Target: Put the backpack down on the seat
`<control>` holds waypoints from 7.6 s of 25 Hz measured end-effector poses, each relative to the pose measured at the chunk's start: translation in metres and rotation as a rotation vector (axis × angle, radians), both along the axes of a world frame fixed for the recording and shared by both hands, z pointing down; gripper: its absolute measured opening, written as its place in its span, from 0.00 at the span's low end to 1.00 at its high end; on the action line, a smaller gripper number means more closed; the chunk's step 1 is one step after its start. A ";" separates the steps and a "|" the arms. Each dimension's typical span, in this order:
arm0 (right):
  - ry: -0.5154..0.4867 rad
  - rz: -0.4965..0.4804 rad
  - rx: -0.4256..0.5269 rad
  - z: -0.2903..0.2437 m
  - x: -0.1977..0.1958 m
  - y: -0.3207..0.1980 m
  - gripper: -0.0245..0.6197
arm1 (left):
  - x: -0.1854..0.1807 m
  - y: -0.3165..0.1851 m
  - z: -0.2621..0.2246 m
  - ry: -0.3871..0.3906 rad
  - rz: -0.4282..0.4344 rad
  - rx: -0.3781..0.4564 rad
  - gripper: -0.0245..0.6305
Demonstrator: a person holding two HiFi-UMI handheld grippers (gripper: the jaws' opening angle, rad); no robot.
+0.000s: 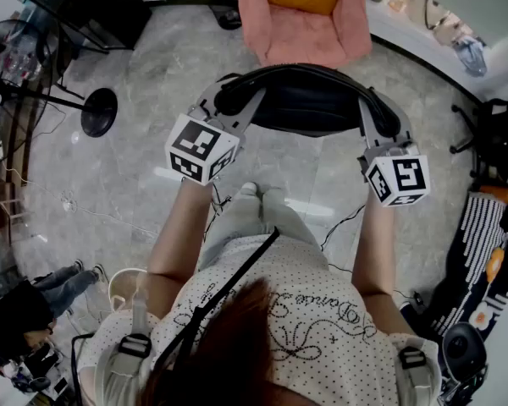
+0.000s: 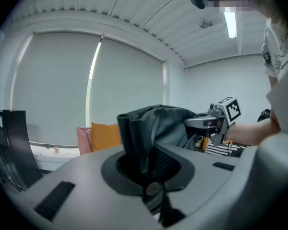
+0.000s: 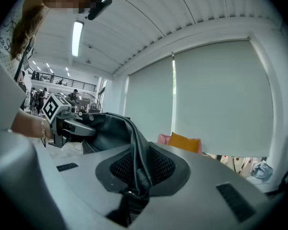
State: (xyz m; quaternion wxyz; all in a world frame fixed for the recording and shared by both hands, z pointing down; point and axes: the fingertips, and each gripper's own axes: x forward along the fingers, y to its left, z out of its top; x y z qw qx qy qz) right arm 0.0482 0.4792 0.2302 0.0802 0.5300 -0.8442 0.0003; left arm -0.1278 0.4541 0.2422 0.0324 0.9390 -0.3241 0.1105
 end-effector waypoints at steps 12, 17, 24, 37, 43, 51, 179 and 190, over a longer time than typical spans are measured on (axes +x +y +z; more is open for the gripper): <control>-0.029 -0.034 -0.025 -0.002 0.005 -0.002 0.13 | 0.004 -0.001 -0.008 -0.008 -0.028 0.019 0.10; -0.026 -0.045 -0.024 -0.007 0.008 -0.010 0.13 | 0.007 -0.008 -0.012 0.001 -0.046 0.022 0.10; -0.021 -0.033 -0.025 -0.008 0.014 -0.040 0.14 | 0.013 -0.040 -0.014 0.013 -0.036 0.026 0.10; -0.017 0.044 -0.012 -0.012 0.011 -0.190 0.14 | 0.013 -0.203 -0.015 0.036 0.042 0.033 0.09; -0.025 0.080 -0.003 -0.018 0.001 -0.257 0.14 | 0.004 -0.275 -0.021 0.034 0.077 0.045 0.09; -0.021 0.098 -0.022 -0.020 0.013 -0.308 0.14 | 0.017 -0.330 -0.022 0.041 0.093 0.025 0.09; -0.172 -0.127 -0.897 0.523 0.150 -0.706 0.48 | 0.161 -0.713 0.506 -0.169 -0.091 -0.676 0.34; -0.168 -0.121 -0.835 0.476 0.149 -0.714 0.59 | 0.166 -0.718 0.464 -0.159 -0.049 -0.635 0.49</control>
